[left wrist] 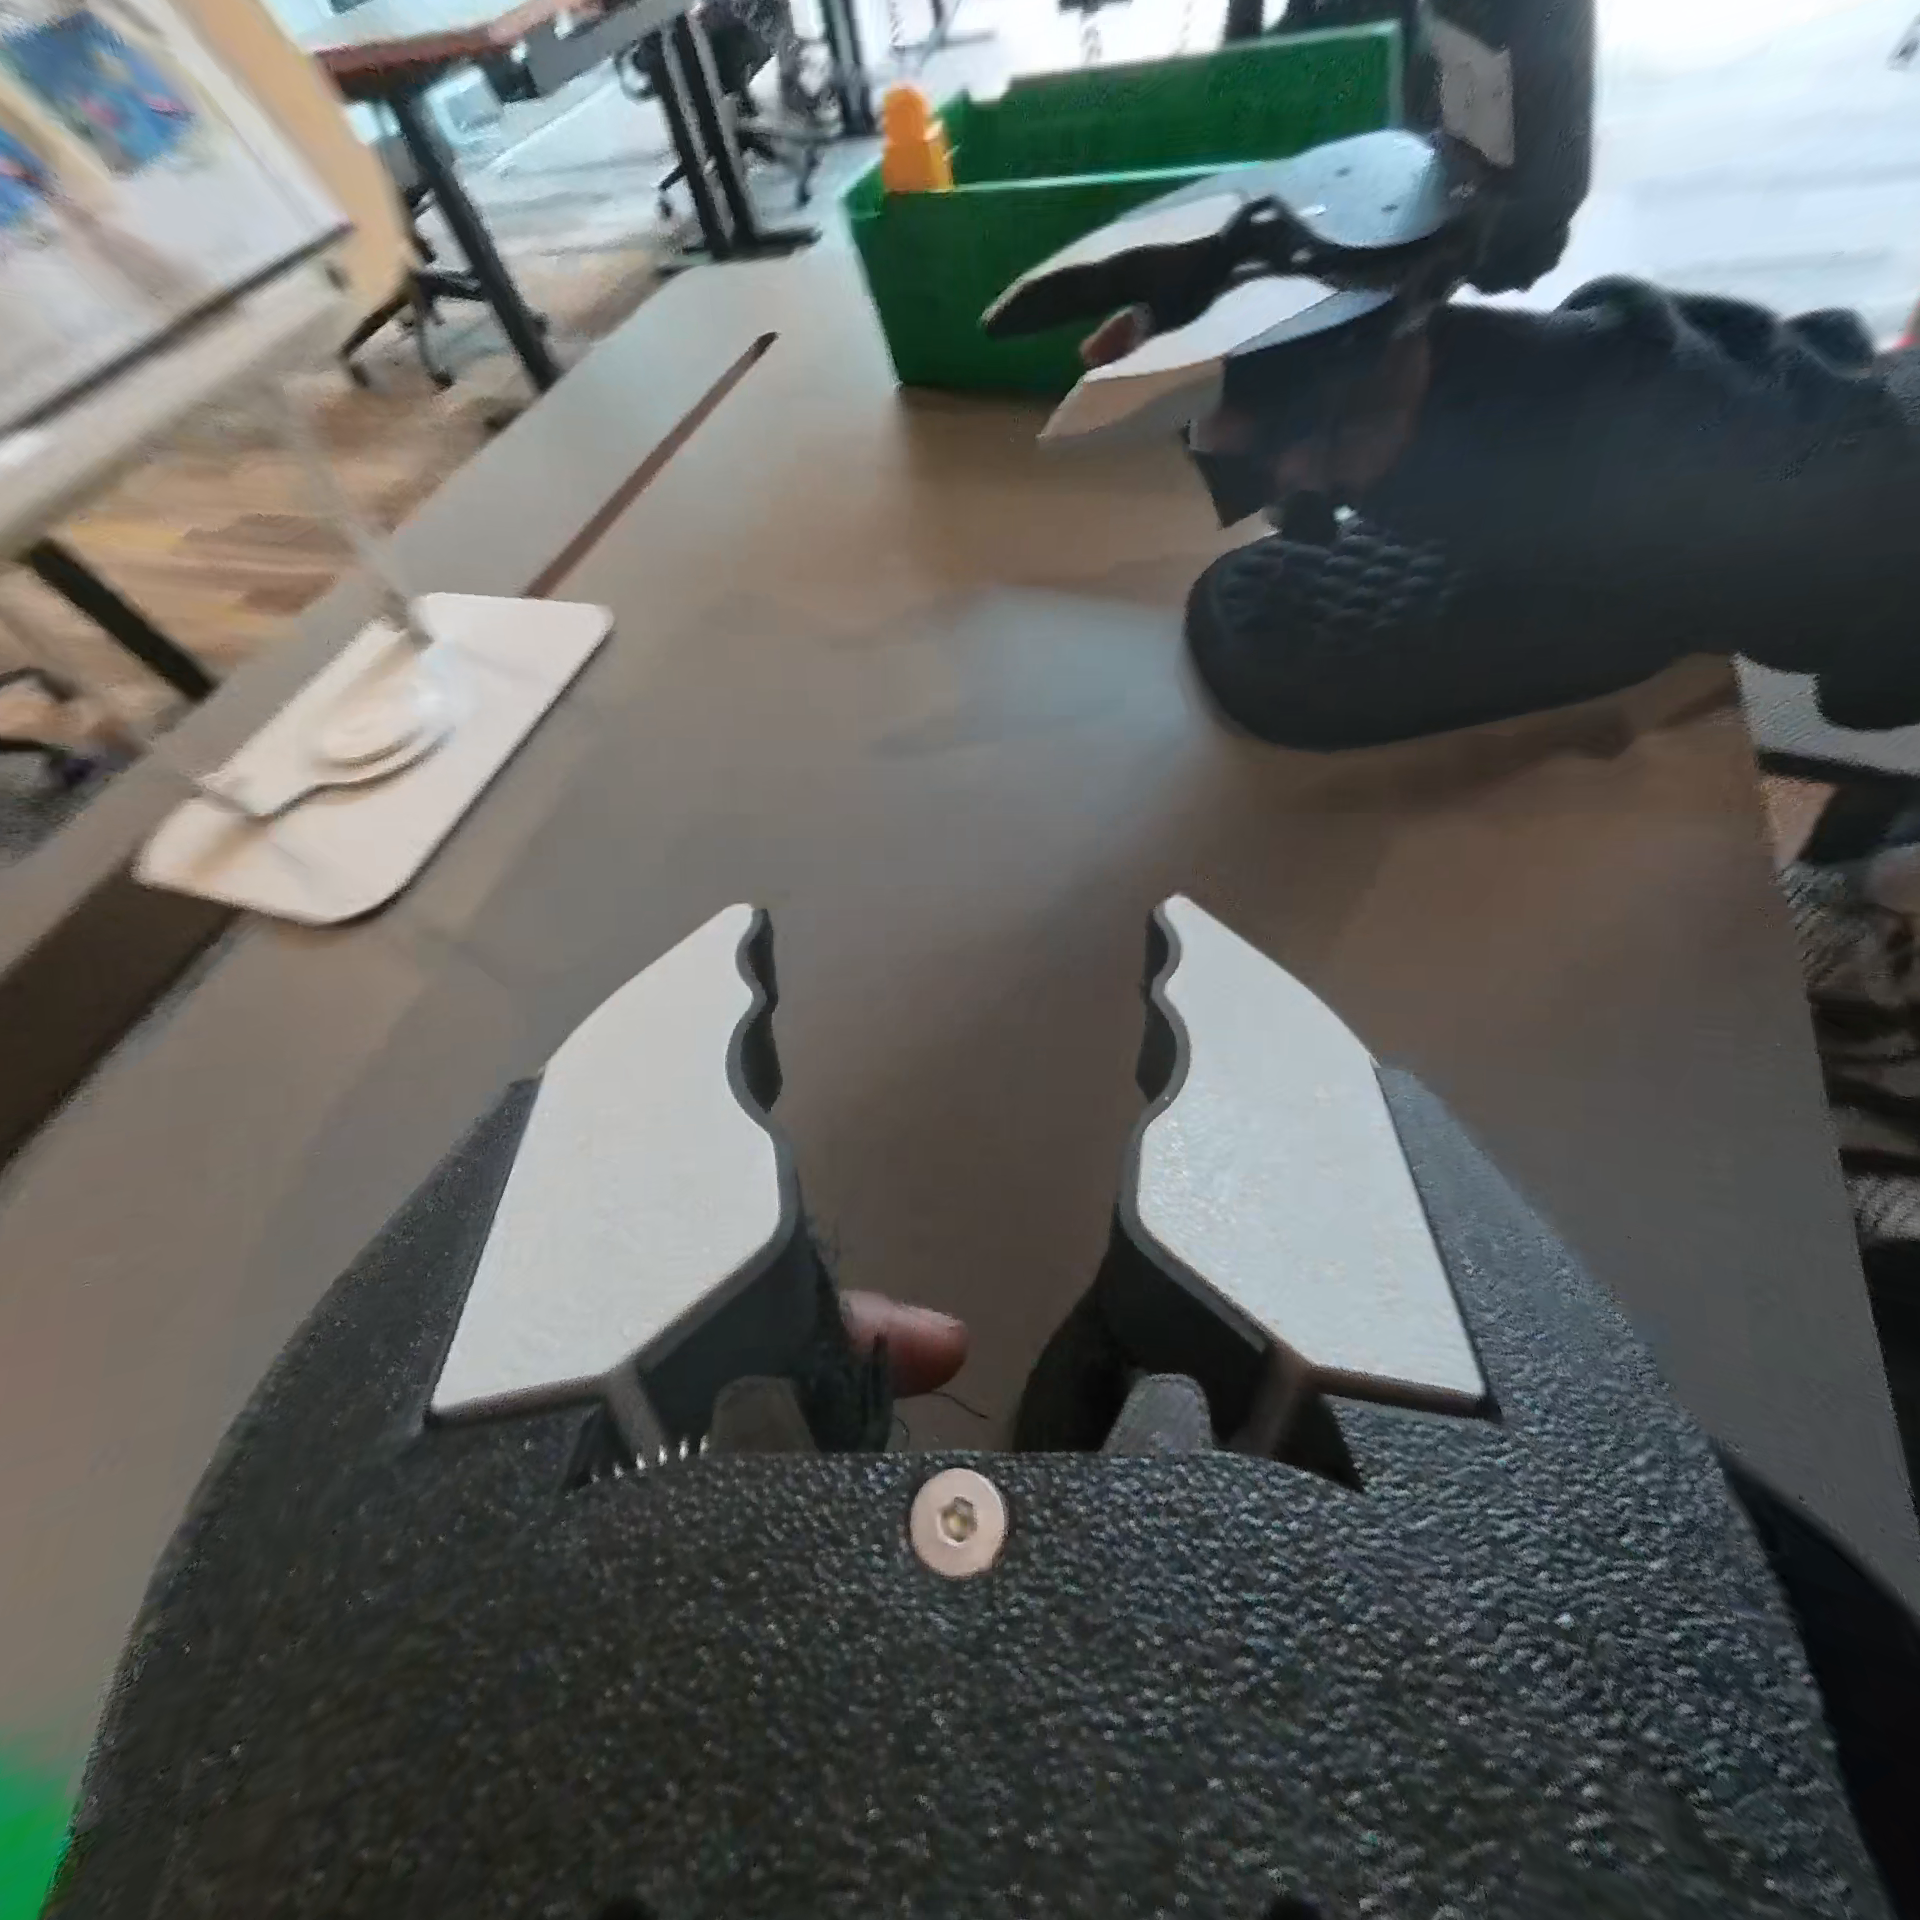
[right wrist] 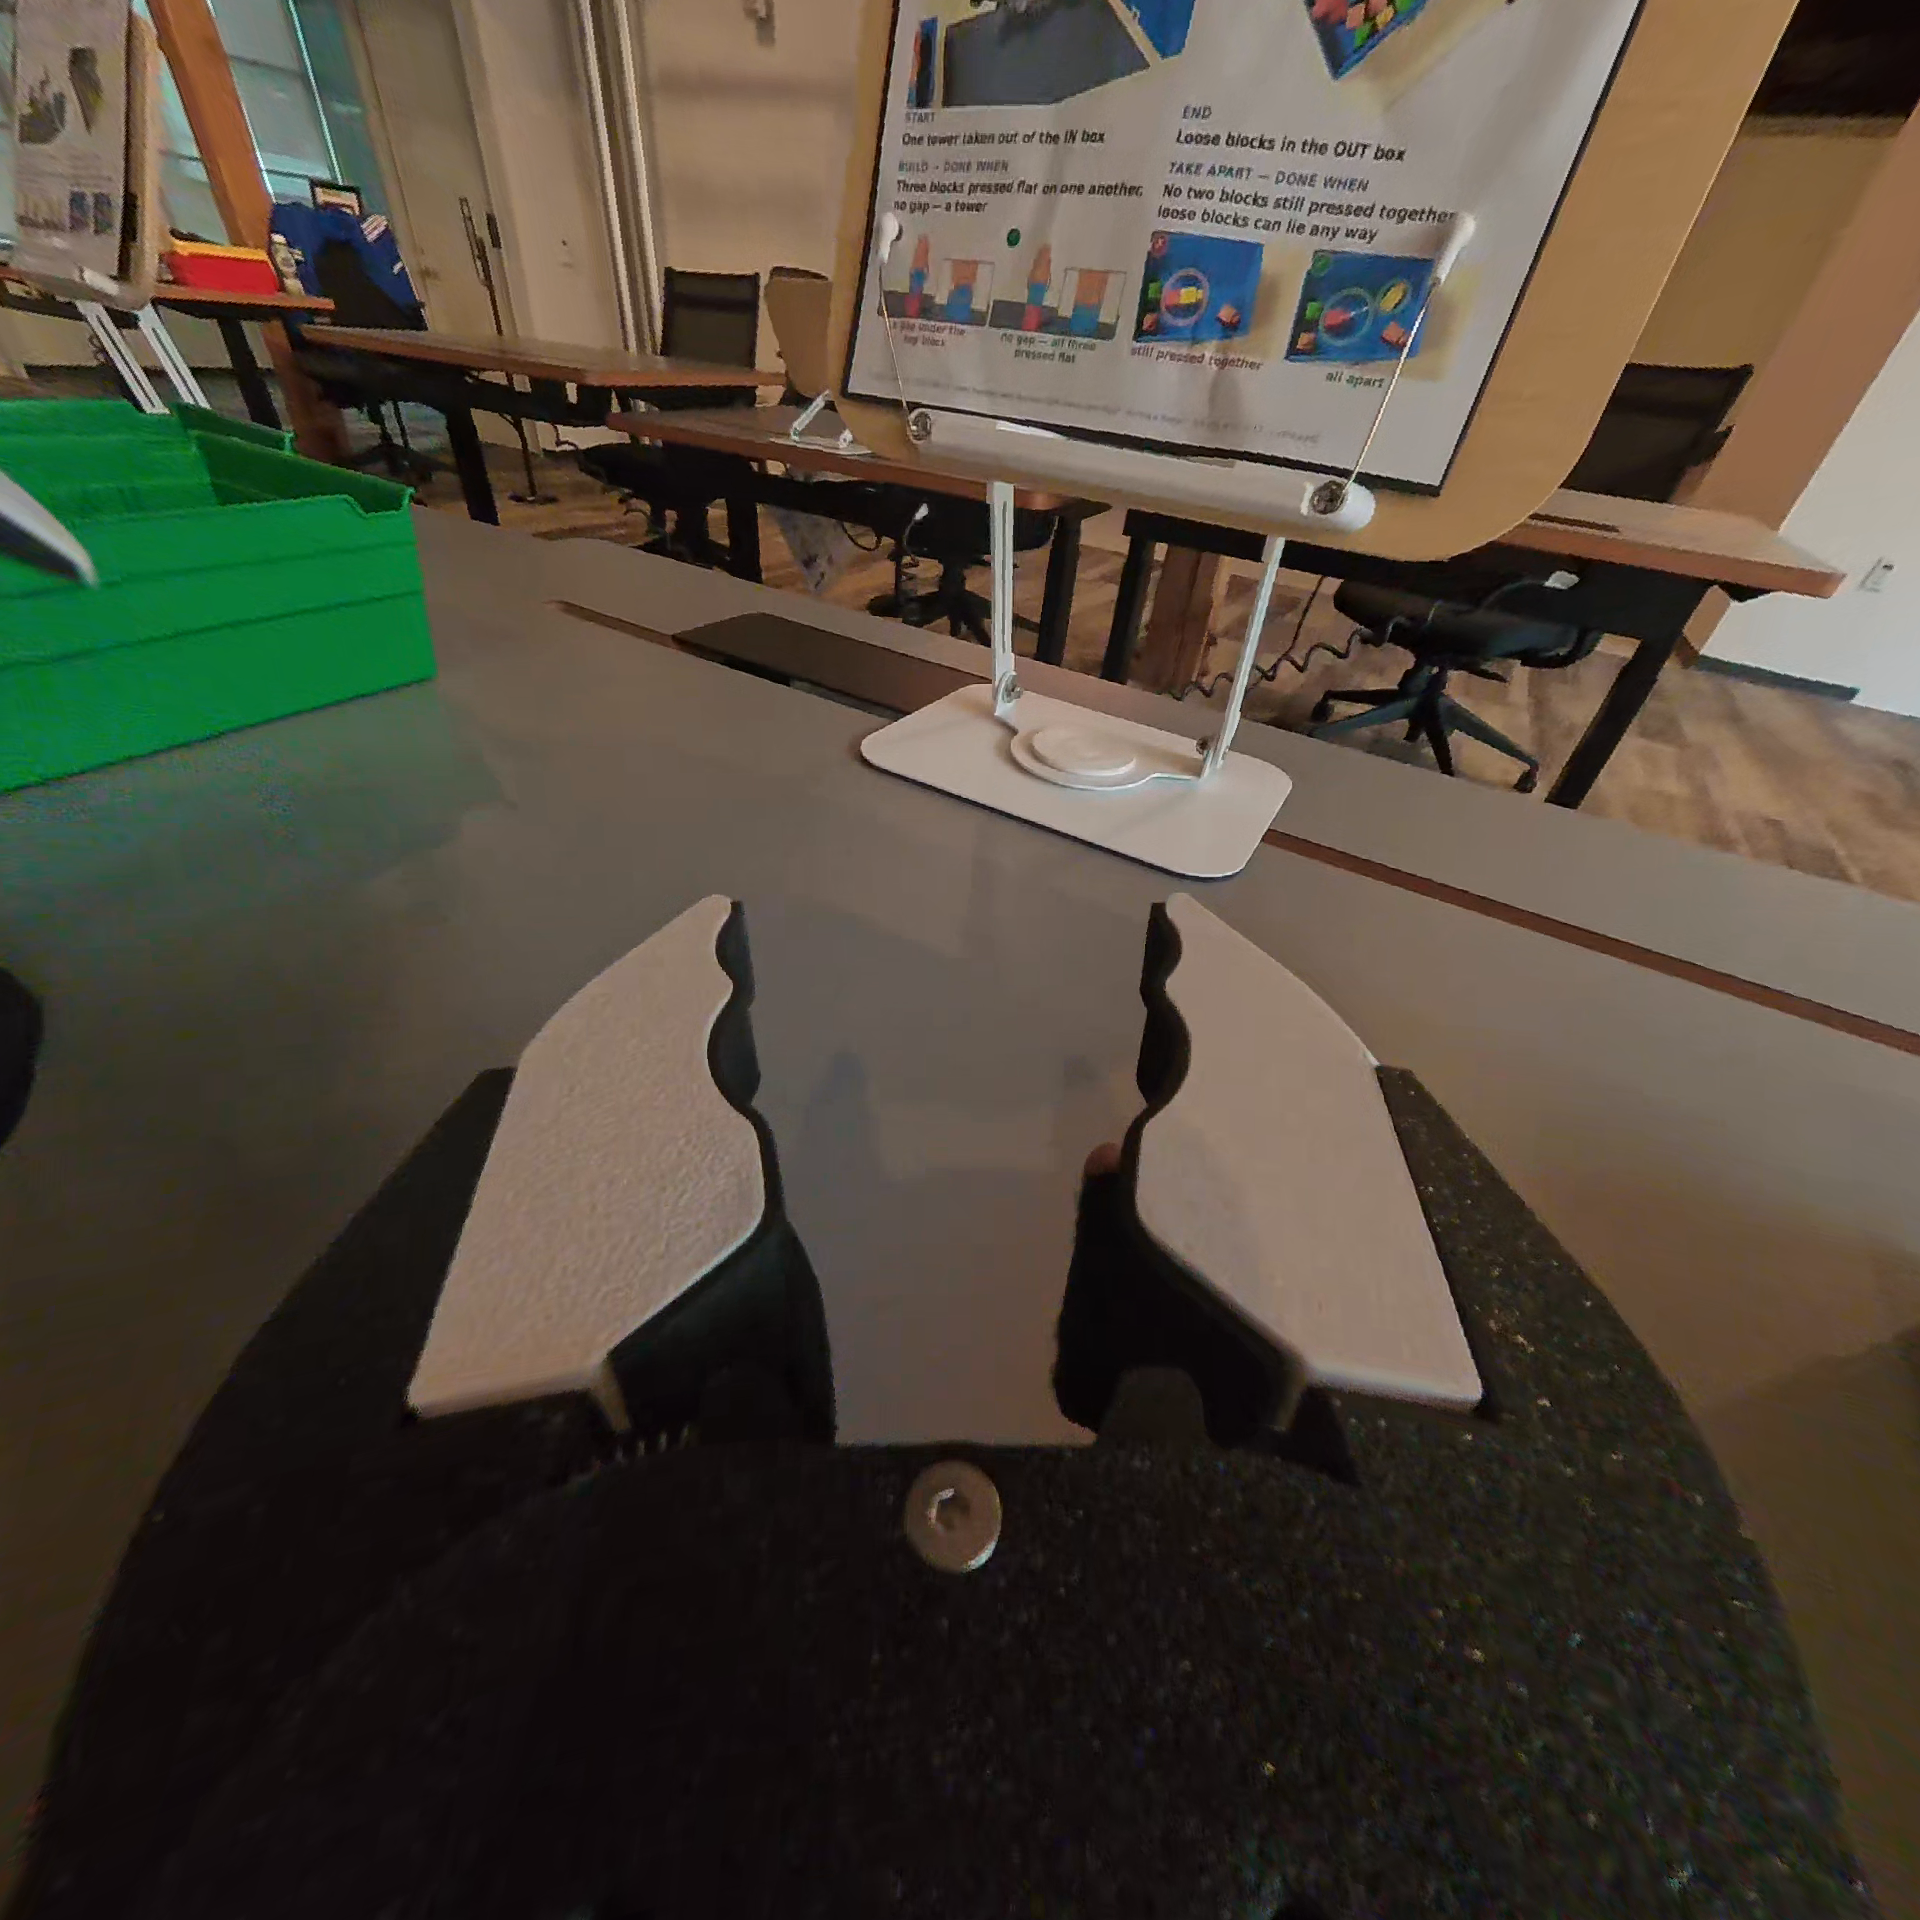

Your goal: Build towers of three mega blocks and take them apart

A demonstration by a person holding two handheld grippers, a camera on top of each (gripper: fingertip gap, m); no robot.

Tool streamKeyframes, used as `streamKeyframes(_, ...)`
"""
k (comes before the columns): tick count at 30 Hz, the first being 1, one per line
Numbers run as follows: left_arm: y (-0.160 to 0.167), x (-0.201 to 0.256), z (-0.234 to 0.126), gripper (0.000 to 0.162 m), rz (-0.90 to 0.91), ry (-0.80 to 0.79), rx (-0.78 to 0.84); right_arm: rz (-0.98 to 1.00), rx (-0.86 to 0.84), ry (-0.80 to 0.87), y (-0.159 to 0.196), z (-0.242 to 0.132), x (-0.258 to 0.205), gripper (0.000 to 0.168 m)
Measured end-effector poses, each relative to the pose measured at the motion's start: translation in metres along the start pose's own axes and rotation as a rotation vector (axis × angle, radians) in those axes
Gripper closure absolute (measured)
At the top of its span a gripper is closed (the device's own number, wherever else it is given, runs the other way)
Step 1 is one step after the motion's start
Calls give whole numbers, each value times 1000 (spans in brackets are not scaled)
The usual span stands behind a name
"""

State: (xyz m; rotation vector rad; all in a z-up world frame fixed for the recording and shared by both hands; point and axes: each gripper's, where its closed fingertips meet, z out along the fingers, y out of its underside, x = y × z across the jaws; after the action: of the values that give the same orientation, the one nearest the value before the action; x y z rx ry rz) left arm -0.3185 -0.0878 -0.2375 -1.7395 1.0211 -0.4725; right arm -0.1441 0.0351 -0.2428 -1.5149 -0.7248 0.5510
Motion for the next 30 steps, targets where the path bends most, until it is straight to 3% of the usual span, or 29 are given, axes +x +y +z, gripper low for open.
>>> streamKeyframes(5,15,-85,-102,94,-62,-204,-184,49,-19,-38,3,1,-3,95)
streamKeyframes(11,90,-199,-186,95,-296,-420,-355,55,-6,-44,1,0,-3,96)
streamKeyframes(20,163,-239,-191,98,-579,-464,-406,72,7,-29,-1,-1,2,97)
streamKeyframes(26,190,-243,-184,91,-773,-409,-448,66,14,-19,-1,-1,3,100)
streamKeyframes(30,199,-243,-177,91,-807,-341,-427,65,19,-16,-2,-1,3,101)
